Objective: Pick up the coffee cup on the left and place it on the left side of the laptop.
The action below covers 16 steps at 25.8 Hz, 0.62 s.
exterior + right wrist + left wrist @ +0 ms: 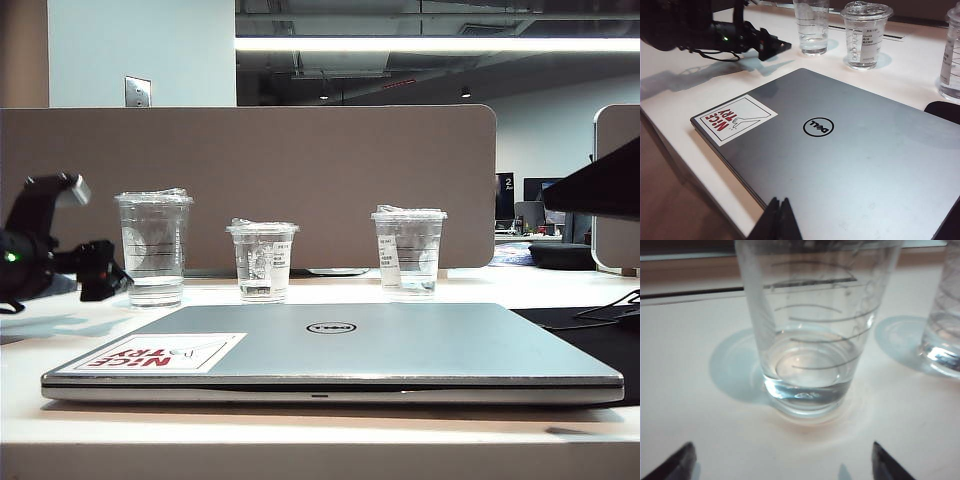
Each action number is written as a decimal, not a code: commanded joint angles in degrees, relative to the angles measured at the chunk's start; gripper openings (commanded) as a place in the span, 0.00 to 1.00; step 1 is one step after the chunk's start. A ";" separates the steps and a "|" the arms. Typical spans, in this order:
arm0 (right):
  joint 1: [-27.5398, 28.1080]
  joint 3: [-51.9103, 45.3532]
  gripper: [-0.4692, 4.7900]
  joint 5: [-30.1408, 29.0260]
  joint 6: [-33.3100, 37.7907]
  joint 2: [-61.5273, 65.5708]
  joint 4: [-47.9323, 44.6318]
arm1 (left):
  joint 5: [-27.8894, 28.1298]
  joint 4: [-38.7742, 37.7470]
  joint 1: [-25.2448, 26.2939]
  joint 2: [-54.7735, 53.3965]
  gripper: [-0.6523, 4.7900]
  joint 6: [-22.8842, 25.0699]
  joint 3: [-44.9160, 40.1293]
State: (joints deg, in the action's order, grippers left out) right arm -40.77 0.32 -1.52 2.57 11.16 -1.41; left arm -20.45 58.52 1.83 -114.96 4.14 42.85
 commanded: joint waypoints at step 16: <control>0.00 -0.24 0.08 0.11 0.00 0.04 -0.92 | -7.41 0.72 -0.74 -14.64 1.00 -0.07 15.02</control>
State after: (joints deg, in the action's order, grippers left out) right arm -40.77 0.32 -1.54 2.57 11.16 -1.41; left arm -25.91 61.04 1.30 -128.68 4.73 57.78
